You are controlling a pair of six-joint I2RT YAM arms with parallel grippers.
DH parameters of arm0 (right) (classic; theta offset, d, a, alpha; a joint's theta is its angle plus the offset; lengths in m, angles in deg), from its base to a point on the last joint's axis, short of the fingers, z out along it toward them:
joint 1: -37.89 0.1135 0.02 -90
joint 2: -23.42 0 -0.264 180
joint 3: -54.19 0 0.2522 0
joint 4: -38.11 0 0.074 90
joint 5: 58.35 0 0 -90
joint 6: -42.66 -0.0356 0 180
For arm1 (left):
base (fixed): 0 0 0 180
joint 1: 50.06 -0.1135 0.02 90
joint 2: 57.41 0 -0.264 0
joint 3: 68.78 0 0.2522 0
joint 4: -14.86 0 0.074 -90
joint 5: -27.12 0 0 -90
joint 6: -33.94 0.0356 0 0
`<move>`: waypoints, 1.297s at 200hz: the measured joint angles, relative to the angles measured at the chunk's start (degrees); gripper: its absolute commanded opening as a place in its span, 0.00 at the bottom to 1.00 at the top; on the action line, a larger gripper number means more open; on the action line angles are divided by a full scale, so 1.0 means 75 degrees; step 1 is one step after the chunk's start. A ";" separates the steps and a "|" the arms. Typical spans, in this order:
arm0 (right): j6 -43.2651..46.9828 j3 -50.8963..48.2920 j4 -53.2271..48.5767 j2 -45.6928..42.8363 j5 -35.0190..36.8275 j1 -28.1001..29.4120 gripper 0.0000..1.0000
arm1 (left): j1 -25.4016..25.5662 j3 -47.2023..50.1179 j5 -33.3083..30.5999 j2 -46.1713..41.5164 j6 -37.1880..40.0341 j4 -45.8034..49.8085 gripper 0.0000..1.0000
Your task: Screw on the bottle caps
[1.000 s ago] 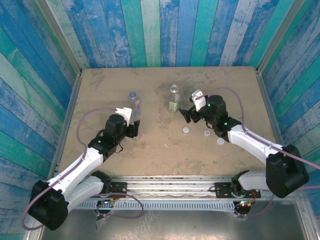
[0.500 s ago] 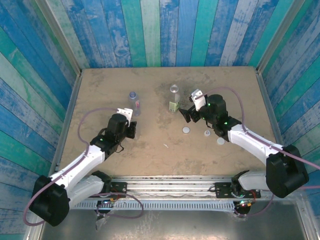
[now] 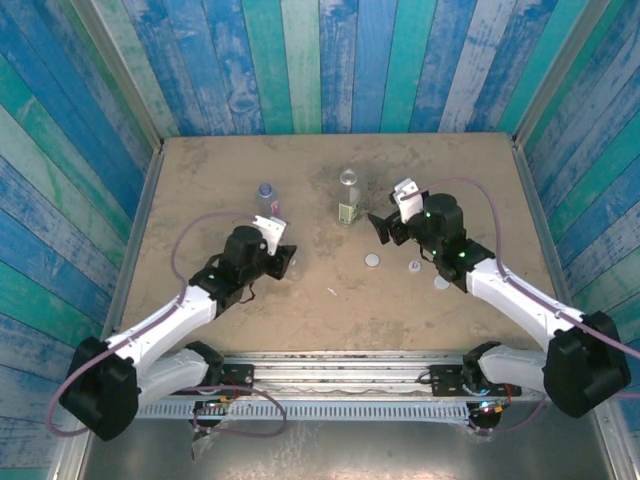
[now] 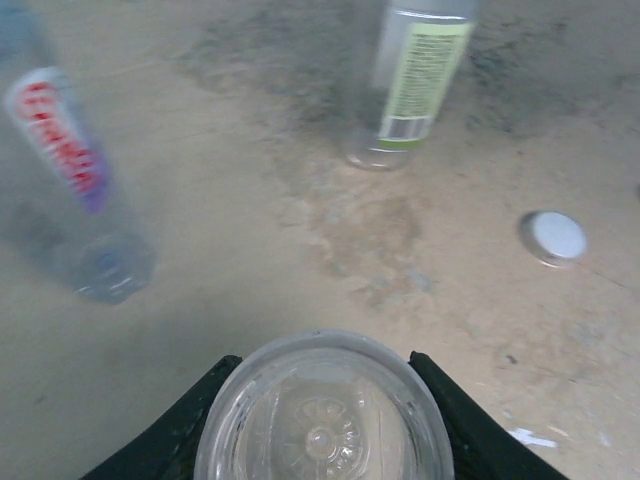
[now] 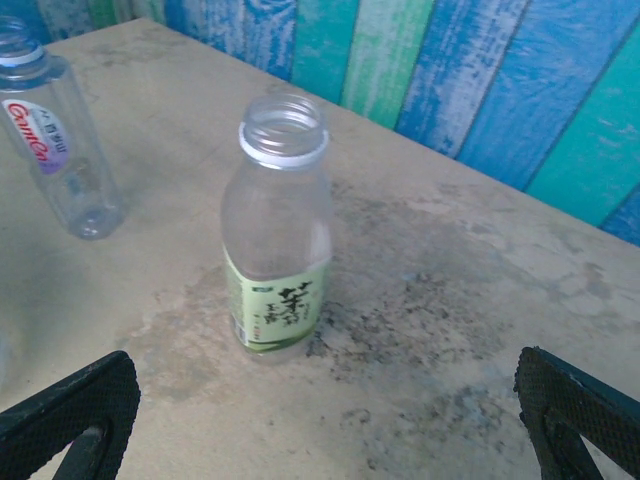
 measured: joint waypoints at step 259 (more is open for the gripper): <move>-0.1081 -0.0729 -0.0982 -0.0449 -0.0551 -0.0868 1.00 | 0.1970 -0.1935 0.1903 0.2996 0.2605 -0.0236 0.93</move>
